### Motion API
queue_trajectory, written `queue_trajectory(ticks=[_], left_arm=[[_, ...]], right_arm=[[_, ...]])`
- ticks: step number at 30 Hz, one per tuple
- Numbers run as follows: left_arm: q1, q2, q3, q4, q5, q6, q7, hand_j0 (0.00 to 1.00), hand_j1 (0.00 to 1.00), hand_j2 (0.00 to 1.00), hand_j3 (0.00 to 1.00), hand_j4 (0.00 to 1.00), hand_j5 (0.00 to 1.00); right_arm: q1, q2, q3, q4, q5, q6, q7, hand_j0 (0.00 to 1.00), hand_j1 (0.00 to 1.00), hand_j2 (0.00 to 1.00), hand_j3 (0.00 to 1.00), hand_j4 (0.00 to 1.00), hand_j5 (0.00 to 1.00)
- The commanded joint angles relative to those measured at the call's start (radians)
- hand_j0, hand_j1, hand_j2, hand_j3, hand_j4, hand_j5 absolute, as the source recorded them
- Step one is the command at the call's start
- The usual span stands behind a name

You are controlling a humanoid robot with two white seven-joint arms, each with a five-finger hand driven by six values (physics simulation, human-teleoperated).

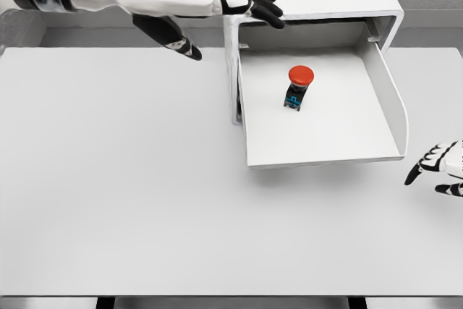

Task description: Slide open multi-storey tabletop storage cabinets and put open load switch and slide close multi-storey tabletop storage cabinets

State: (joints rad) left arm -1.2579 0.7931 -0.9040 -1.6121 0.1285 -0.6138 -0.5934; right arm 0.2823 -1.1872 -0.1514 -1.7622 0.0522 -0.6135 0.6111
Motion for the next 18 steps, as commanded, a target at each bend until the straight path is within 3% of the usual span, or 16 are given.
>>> queue_trajectory(ticks=[1,3,4,7,8,10,13,18], left_arm=[[0.002,0.339,0.0,-0.055,0.106,0.003,0.096,1.0,1.0,1.0,1.0,1.0,1.0],[0.063,0.523,0.0,-0.049,0.105,0.003,0.188,1.0,1.0,1.0,1.0,1.0,1.0],[0.094,0.555,0.0,-0.029,0.1,0.003,0.19,1.0,1.0,1.0,1.0,1.0,1.0],[0.192,0.558,-0.022,0.023,0.065,0.003,0.188,1.0,1.0,1.0,1.0,1.0,1.0],[0.21,0.546,-0.026,0.012,-0.006,0.003,0.188,1.0,1.0,1.0,1.0,1.0,1.0],[0.29,0.492,-0.029,0.011,-0.066,0.003,0.187,1.0,1.0,1.0,1.0,1.0,1.0],[0.321,0.48,-0.03,-0.04,-0.078,0.003,0.184,1.0,1.0,1.0,1.0,1.0,1.0],[0.322,0.48,-0.044,-0.04,-0.078,0.003,0.182,1.0,1.0,1.0,1.0,1.0,1.0]], right_arm=[[0.0,-0.023,0.035,0.0,-0.006,0.003,0.0,0.62,0.62,0.62,0.62,0.62,0.62],[-0.015,-0.025,0.038,0.0,-0.006,0.003,0.0,0.62,0.62,0.62,0.62,0.62,0.62],[-0.017,-0.026,0.039,0.0,-0.006,0.003,0.0,0.62,0.62,0.62,0.62,0.62,0.62],[-0.094,-0.026,0.116,0.0,-0.006,0.003,0.0,0.62,0.62,0.62,0.62,0.62,0.62],[-0.13,-0.025,0.15,0.0,-0.008,0.003,0.0,0.62,0.62,0.62,0.62,0.62,0.62],[-0.172,-0.025,0.179,0.0,-0.008,0.003,0.0,0.62,0.62,0.62,0.62,0.62,0.62],[-0.178,-0.025,0.19,0.0,-0.009,0.003,0.0,0.63,0.63,0.63,0.63,0.63,0.63],[-0.212,-0.022,0.204,0.001,-0.009,0.003,0.0,0.66,0.66,0.66,0.66,0.66,0.66]])
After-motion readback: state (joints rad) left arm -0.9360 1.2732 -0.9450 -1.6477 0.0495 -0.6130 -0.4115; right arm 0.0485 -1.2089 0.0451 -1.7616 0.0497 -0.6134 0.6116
